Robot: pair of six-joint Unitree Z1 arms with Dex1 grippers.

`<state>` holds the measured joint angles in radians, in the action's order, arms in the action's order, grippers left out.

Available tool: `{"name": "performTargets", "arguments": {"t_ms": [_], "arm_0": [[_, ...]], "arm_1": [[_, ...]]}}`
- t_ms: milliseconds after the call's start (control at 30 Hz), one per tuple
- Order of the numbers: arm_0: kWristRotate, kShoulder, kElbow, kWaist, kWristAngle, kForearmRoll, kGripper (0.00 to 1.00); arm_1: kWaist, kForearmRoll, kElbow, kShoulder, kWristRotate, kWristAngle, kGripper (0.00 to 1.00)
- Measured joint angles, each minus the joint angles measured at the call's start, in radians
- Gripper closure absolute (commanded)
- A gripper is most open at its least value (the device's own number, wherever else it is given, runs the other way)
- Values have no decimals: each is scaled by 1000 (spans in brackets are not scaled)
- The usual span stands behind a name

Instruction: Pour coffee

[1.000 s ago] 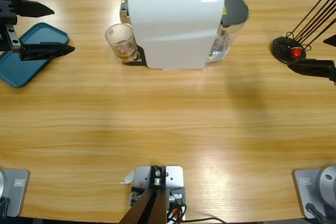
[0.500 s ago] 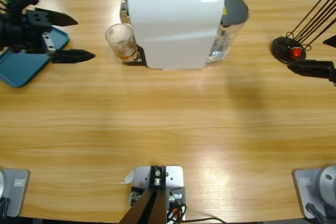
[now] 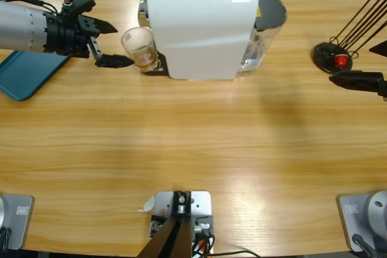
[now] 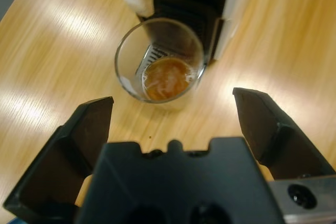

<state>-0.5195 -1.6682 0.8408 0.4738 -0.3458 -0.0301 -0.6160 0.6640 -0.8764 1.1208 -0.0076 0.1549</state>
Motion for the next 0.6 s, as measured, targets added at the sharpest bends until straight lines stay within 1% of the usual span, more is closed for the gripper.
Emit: {"name": "performTargets", "arguments": {"t_ms": [200,600], "arm_0": [[-3,-48,21,-2,9,-34,6],[-3,-103,59,-2,9,-38,13]], "arm_1": [[0,0,0,0,-1,0,0],[0,0,0,2,-1,-11,0]]}}
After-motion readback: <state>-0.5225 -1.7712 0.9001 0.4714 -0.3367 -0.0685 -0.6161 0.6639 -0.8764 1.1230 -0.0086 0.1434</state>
